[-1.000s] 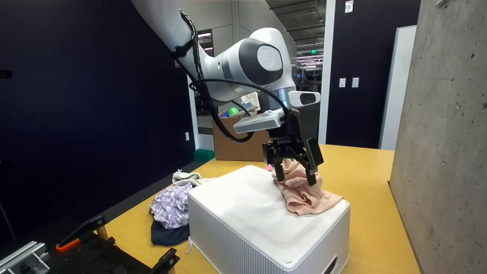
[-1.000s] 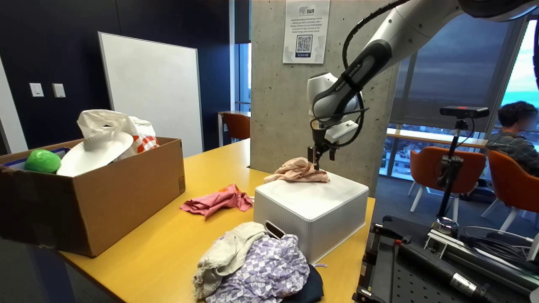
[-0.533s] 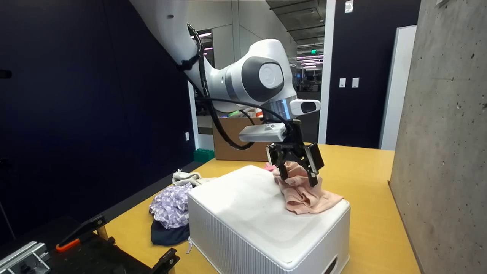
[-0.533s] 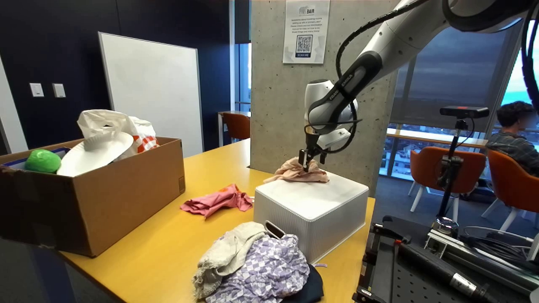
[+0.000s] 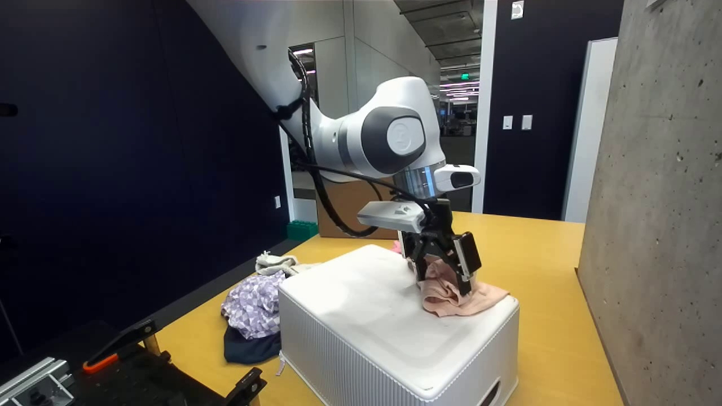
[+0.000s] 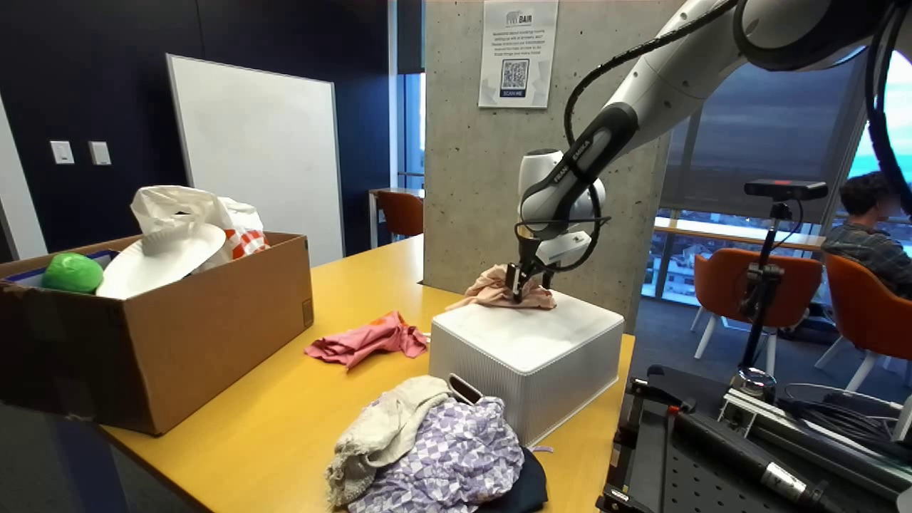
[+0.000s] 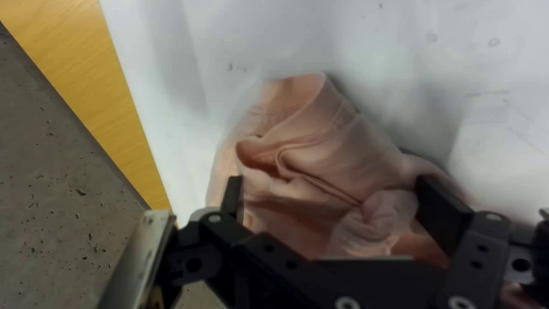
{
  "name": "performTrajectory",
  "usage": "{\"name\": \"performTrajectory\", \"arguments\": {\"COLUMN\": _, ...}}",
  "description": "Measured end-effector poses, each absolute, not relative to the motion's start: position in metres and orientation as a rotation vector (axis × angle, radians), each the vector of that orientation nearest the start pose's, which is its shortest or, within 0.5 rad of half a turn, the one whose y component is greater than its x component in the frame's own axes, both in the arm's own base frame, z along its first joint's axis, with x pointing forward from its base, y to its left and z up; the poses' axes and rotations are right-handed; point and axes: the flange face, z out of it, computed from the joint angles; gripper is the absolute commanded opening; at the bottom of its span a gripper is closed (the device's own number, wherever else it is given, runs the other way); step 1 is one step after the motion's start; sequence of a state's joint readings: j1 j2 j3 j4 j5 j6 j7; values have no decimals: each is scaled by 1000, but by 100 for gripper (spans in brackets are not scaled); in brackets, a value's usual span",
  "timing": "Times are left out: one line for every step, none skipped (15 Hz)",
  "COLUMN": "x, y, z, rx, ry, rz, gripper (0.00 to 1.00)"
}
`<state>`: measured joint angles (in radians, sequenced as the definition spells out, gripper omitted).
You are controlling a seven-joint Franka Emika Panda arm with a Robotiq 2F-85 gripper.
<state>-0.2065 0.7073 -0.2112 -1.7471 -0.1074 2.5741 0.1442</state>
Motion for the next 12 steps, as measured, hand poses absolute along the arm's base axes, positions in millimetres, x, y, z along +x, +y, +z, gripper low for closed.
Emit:
{"name": "performTrajectory", "arguments": {"x": 624, "y": -261, "z": 183, "rx": -3273, "ry": 697, "rz": -171, "gripper": 100}}
{"name": "performTrajectory", "arguments": {"x": 624, "y": -261, "z": 180, "rx": -3267, "ry": 702, "rz": -174, "gripper": 100}}
{"name": "performTrajectory", "arguments": {"x": 623, "y": -261, "z": 178, "rx": -3262, "ry": 706, "rz": -175, "gripper": 100}}
{"name": "performTrajectory", "arguments": {"x": 623, "y": -261, "z": 177, "rx": -3257, "ry": 710, "rz": -184, "gripper": 100}}
{"name": "performTrajectory", "arguments": {"x": 622, "y": -260, "z": 176, "rx": -3251, "ry": 711, "rz": -195, "gripper": 100}}
{"name": "performTrajectory", "arguments": {"x": 621, "y": -258, "z": 176, "rx": -3244, "ry": 709, "rz": -204, "gripper": 100}}
{"name": "performTrajectory", "arguments": {"x": 619, "y": -254, "z": 175, "rx": -3235, "ry": 706, "rz": -211, "gripper": 100}}
{"name": "performTrajectory", "arguments": {"x": 618, "y": -250, "z": 174, "rx": -3225, "ry": 701, "rz": -220, "gripper": 100}}
{"name": "performTrajectory", "arguments": {"x": 616, "y": -246, "z": 173, "rx": -3214, "ry": 696, "rz": -223, "gripper": 100}}
{"name": "performTrajectory", "arguments": {"x": 614, "y": -241, "z": 172, "rx": -3205, "ry": 691, "rz": -226, "gripper": 100}}
{"name": "performTrajectory", "arguments": {"x": 612, "y": -237, "z": 171, "rx": -3197, "ry": 686, "rz": -226, "gripper": 100}}
{"name": "performTrajectory", "arguments": {"x": 610, "y": -234, "z": 172, "rx": -3189, "ry": 686, "rz": -233, "gripper": 100}}
